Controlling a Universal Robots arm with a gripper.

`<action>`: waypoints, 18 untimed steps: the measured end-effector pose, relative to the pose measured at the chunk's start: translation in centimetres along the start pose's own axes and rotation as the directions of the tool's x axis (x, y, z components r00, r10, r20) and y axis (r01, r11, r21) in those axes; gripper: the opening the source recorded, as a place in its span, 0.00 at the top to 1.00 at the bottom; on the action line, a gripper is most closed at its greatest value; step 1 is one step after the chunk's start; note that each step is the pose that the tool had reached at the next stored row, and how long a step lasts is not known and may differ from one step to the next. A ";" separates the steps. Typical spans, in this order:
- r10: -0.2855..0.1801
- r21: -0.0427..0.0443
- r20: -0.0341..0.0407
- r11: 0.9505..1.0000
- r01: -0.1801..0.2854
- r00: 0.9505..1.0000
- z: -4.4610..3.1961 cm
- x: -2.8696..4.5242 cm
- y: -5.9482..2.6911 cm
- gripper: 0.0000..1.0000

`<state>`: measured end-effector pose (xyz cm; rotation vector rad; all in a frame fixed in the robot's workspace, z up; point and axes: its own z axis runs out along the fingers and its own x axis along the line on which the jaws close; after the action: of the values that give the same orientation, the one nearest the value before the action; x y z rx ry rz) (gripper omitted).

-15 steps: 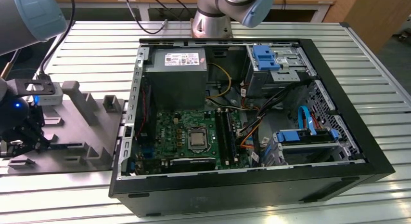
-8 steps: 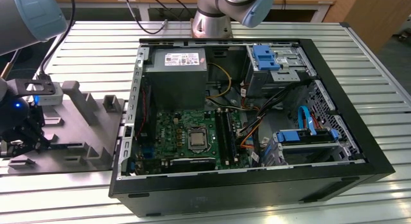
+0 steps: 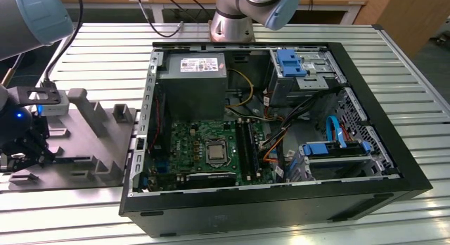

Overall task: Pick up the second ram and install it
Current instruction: 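Pick up the second ram and move it above second insertion slot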

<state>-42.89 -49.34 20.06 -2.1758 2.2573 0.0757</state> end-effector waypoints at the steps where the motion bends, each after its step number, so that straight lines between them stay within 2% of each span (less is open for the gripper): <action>1: 0.000 0.000 0.000 1.000 0.000 1.000 0.00 0.00 0.00 0.89; 10: 0.000 0.000 0.000 1.000 0.000 1.000 -0.12 0.00 0.00 0.89; 18: 0.000 0.000 0.000 1.000 0.000 1.000 -0.67 -0.02 0.02 0.89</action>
<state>-42.90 -49.34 20.73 -2.1758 2.2574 0.0758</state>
